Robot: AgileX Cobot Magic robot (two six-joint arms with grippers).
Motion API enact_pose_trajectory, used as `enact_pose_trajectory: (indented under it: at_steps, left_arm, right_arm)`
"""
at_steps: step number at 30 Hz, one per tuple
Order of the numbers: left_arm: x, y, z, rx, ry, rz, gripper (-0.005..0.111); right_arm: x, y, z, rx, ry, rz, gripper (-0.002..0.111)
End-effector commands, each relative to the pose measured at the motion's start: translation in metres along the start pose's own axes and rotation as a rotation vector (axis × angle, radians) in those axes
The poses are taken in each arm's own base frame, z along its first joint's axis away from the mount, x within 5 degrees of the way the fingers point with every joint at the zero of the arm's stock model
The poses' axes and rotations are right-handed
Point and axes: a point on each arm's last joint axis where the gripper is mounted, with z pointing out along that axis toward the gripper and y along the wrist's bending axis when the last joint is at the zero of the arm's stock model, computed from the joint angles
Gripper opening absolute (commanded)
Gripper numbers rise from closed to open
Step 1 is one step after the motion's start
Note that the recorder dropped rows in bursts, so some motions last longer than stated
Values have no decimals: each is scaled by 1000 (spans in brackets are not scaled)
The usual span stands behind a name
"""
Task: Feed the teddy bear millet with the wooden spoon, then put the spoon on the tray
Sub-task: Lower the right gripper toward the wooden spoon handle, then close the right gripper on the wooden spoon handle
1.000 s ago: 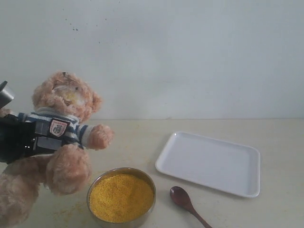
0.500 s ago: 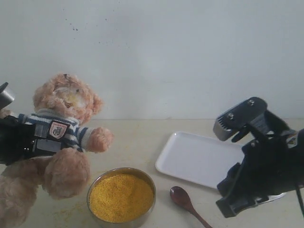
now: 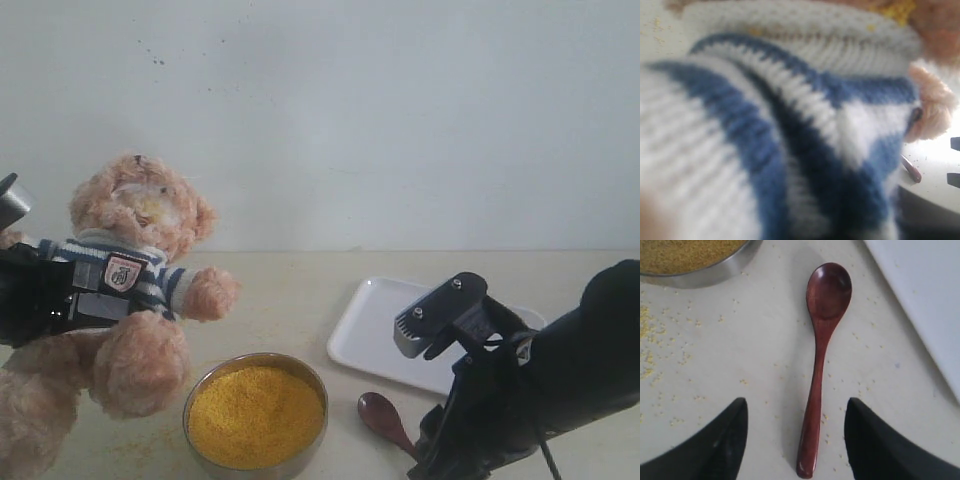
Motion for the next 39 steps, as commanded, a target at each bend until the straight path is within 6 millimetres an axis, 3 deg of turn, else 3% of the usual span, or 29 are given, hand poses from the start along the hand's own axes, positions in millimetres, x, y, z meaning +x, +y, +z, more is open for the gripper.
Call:
enact_pose_trajectory:
  at_steps: [1,6,18,26,39]
  left_arm:
    - [-1,-3,-3,12,-18,-6,4]
    - [-2,-2,-3,2,-37,-19,4]
    - [-3,-3,-3,10,-42,-28,4]
    - [-2,-4,-3,24,-29,-23,4]
    - [-1,-4,-3,23,-26,-20,4]
  right_arm:
    - [3,-1,12,-1,30,-13,55]
    - [7,-2,25,4,58,-27,55]
    - [10,-2,31,-4,85,-13,55]
    - [18,-3,52,-10,141,-16,55]
    - [27,-3,67,-20,197,-19,55]
